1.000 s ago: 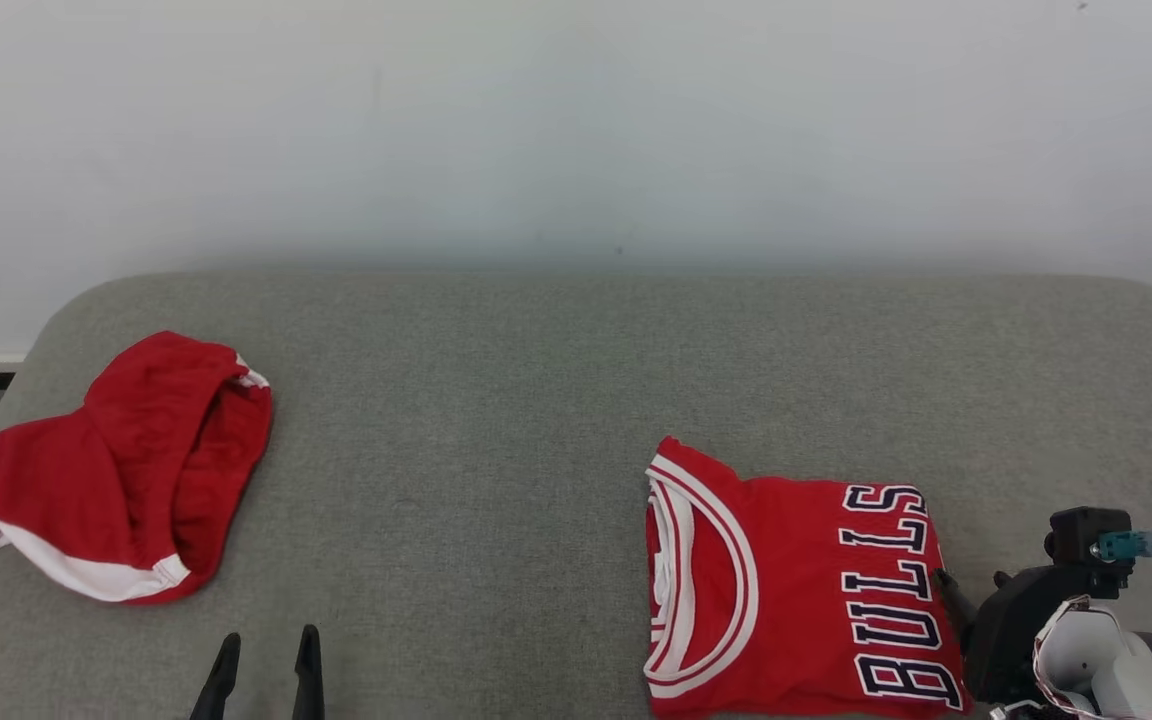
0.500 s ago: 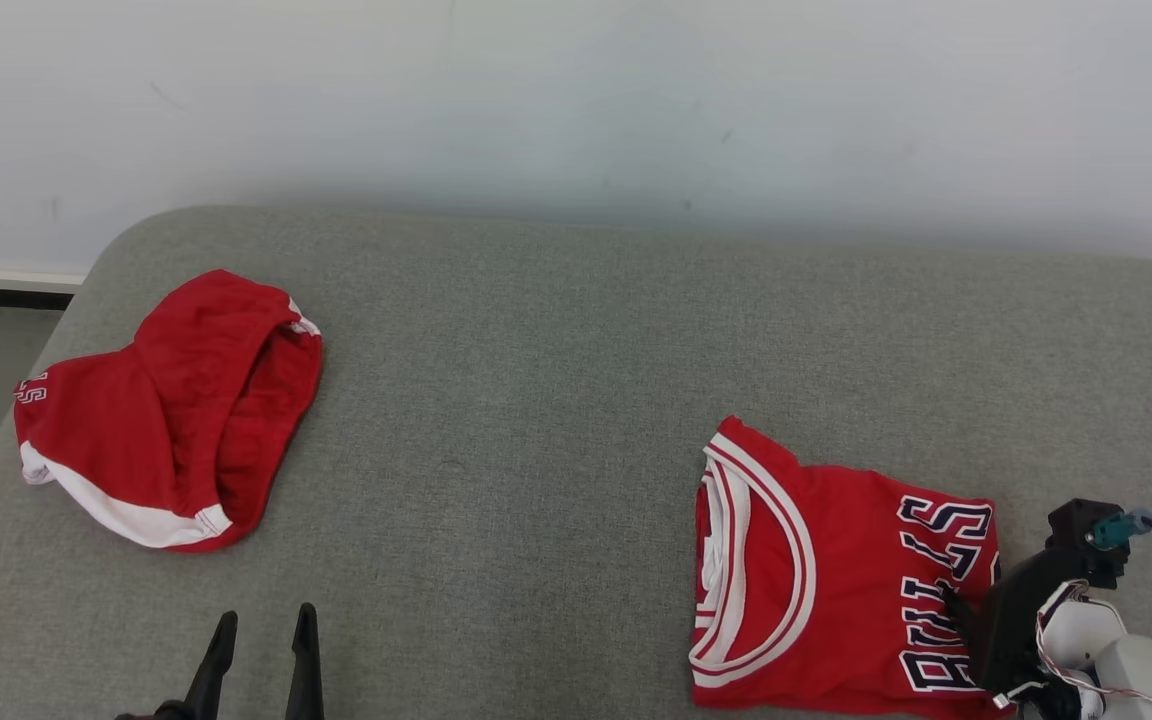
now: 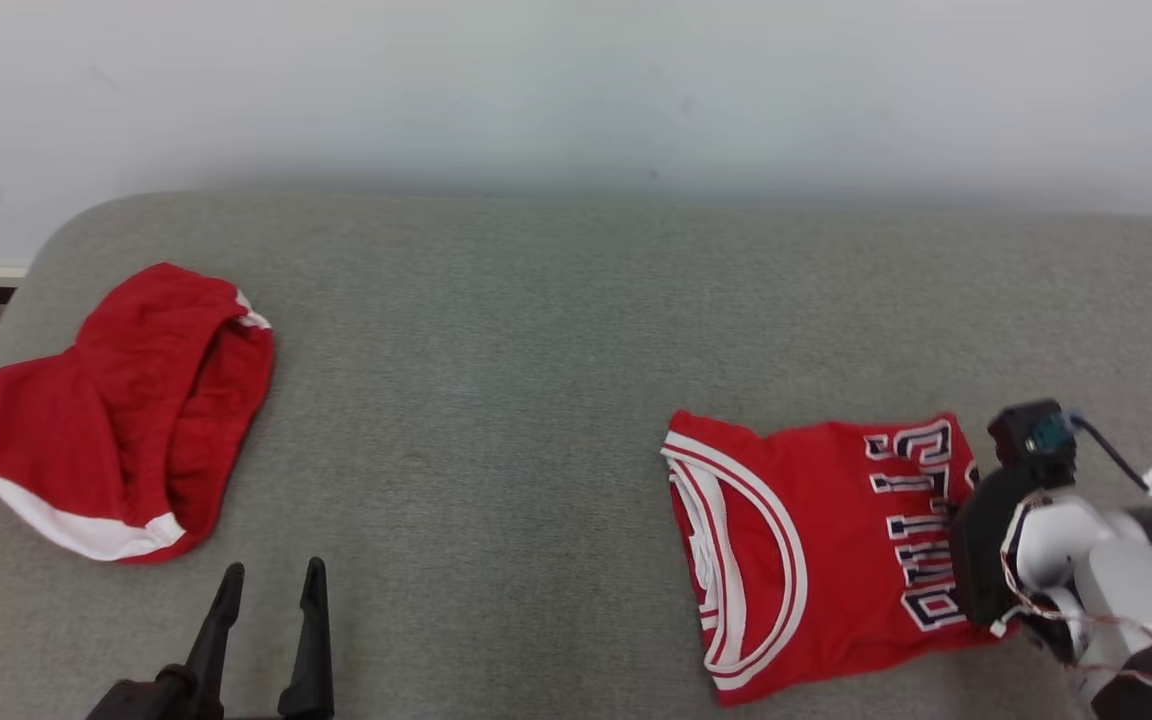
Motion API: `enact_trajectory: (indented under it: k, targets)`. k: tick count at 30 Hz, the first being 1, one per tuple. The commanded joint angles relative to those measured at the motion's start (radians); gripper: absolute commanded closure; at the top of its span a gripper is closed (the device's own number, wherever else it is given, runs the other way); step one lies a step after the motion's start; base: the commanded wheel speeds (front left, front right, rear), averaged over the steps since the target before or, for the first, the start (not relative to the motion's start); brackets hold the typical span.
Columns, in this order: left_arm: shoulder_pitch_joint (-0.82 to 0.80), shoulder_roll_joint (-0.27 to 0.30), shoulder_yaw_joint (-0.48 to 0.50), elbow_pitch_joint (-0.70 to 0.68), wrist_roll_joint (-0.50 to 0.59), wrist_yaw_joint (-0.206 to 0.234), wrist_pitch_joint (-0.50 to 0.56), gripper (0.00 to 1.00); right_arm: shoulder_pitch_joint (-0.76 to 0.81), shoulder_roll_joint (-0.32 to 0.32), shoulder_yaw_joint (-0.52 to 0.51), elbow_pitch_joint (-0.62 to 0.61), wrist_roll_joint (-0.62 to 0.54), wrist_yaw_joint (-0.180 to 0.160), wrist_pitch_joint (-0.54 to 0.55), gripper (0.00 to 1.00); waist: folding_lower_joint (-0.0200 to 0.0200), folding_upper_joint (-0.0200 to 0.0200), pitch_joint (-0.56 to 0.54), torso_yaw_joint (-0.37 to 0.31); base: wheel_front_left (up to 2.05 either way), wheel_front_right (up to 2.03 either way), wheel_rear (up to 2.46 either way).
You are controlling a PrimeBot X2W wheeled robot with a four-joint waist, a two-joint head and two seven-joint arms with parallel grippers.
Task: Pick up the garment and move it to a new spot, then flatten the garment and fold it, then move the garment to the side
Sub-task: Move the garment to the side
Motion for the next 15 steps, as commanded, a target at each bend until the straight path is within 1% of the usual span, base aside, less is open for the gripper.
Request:
enact_trajectory:
  k: [1,3,6,7,8,11,15]
  targets:
    - [-0.012,0.002,0.011,-0.013,0.009,-0.001,-0.002,0.0,-0.027,-0.026,0.03,-0.021,0.007,-0.002,0.005,1.0,-0.0001,-0.0002,0.027,-0.052,0.0,0.0,0.0]
    - [-0.014,0.001,0.018,-0.028,0.009,-0.001,-0.002,0.0,-0.061,-0.061,0.083,-0.048,0.025,-0.002,0.008,1.0,-0.0001,-0.0002,0.041,-0.087,0.0,0.0,0.0]
    - [-0.023,0.001,0.024,-0.052,0.011,-0.004,-0.002,0.0,-0.118,-0.109,0.127,-0.07,0.045,-0.002,0.004,1.0,-0.0001,-0.0002,0.066,-0.14,0.0,0.0,0.0]
    - [-0.029,0.001,0.022,-0.058,0.01,-0.005,-0.002,0.0,-0.134,-0.124,0.132,-0.07,0.051,-0.002,-0.001,1.0,-0.0001,-0.0002,0.074,-0.155,0.0,0.0,0.0]
    - [-0.029,0.001,0.022,-0.058,0.01,-0.005,-0.002,0.0,-0.134,-0.124,0.132,-0.07,0.051,-0.002,-0.001,1.0,-0.0001,-0.0002,0.074,-0.155,0.0,0.0,0.0]
    - [-0.046,0.001,0.018,-0.084,0.018,-0.007,-0.002,0.0,-0.19,-0.163,0.153,-0.062,0.061,-0.002,-0.014,1.0,-0.0001,-0.0002,0.106,-0.206,0.0,0.0,0.0]
    - [-0.083,0.002,0.006,-0.109,0.035,-0.015,-0.002,0.0,-0.267,-0.203,0.138,-0.026,0.058,-0.002,-0.048,1.0,-0.0001,-0.0002,0.159,-0.257,0.0,0.0,0.0]
